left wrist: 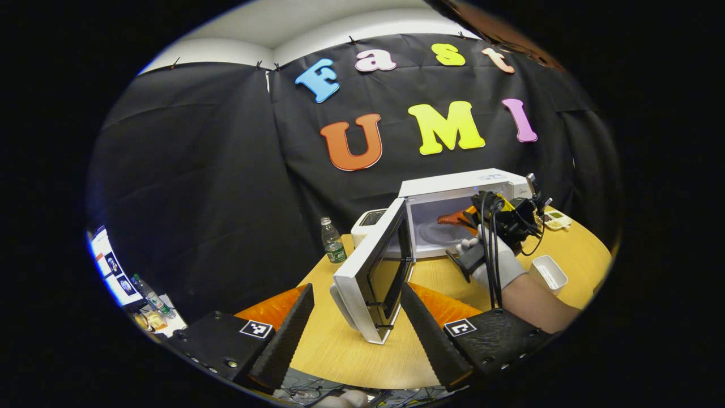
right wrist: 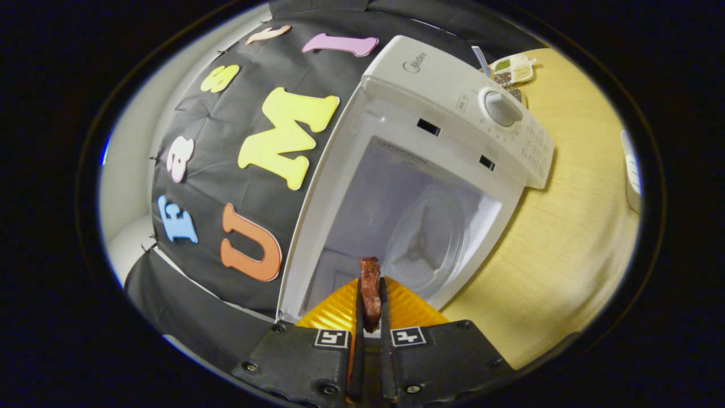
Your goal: Open the microwave oven with the left hand, put the food in, and close the microwave oven.
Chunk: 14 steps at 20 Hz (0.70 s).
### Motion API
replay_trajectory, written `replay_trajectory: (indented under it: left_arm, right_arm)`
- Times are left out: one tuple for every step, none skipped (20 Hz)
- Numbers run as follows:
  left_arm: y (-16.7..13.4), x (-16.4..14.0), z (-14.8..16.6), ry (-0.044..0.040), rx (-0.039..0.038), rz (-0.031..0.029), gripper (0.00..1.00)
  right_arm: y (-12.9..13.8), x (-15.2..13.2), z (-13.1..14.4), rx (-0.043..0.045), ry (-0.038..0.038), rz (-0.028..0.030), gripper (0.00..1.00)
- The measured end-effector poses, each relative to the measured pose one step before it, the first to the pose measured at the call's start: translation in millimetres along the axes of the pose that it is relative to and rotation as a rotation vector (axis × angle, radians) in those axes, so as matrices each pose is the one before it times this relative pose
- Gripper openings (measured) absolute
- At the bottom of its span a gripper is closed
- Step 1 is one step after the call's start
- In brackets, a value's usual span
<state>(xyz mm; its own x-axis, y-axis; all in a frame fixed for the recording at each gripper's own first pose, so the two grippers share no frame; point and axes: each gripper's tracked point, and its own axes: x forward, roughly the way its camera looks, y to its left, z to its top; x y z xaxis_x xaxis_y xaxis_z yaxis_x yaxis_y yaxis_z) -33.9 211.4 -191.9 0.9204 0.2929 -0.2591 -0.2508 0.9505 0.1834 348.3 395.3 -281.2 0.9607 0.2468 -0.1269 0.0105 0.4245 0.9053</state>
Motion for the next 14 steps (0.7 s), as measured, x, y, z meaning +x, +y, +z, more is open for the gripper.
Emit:
replay_trajectory:
  left_arm:
    - [2.51,1.44,-3.17,0.01004,0.0105,0.00743,0.94]
    - [0.31,0.82,-1.42,0.00034,0.00461,-0.00299,0.94]
    - [0.22,-0.27,-0.68,0.00171,-0.00006,0.00018,0.94]
    - [-0.58,0.53,0.32,-0.00475,0.00182,0.00058,0.94]
    - [-0.09,2.52,-0.95,0.00293,0.00294,0.00054,0.94]
    - [-0.52,0.93,-1.62,0.00059,0.00148,-0.00306,0.94]
    - [-1.67,1.77,-2.37,0.00381,-0.00068,-0.009,0.94]
    - [-1.94,2.27,-2.34,0.00311,-0.00269,-0.00934,0.94]
    - [-0.4,2.34,-2.44,0.0047,-0.00478,-0.0023,0.94]
    - [0.67,3.64,-2.0,0.00493,-0.0031,0.00337,0.94]
    - [1.79,2.49,0.17,0.00184,-0.0059,0.0035,0.94]
    - [-0.57,2.61,-0.68,0.00254,-0.00695,0.00024,0.94]
    - [-0.88,1.41,0.6,-0.00304,-0.00096,-0.00041,0.94]
    - [-1.11,2.21,-0.48,0.00111,0.00075,-0.00297,0.94]
  right_arm:
    - [-5.6,10.59,-1.03,-0.01893,-0.01588,-0.01694,0.05]
    - [-5.38,9.98,-0.75,-0.00106,-0.01772,-0.01868,0.14]
    - [-5.59,10.06,-0.86,0.00564,-0.00688,-0.0191,0.14]
    - [-5.39,9.36,-1.16,0.00232,-0.00266,-0.01319,0.14]
    - [-3.99,8.76,3.65,-0.00557,-0.02638,-0.00821,0.06]
    - [-4.97,7.83,2.64,-0.00945,-0.02043,-0.01414,0.06]
    - [-5.1,7.03,-0.25,-0.01885,-0.00828,-0.01688,0.14]
    - [-5.82,6.01,-2.59,-0.02677,-0.00138,-0.01391,0.07]
    - [-5.44,4.99,-4.63,-0.0178,0.01098,-0.01234,0.07]
    - [-6.86,4.3,-4.39,-0.0268,0.01588,-0.0102,0.09]
    - [-3.84,2.19,-1.37,-0.01464,0.00591,0.0001,0.19]
    - [-1.8,1.33,0.63,-0.01401,0.00081,-0.00476,0.2]
    - [-1.51,2.44,1.9,-0.04019,0.00502,-0.00403,0.11]
    - [-2.1,1.2,1.81,-0.08057,-0.0057,-0.0091,0.16]
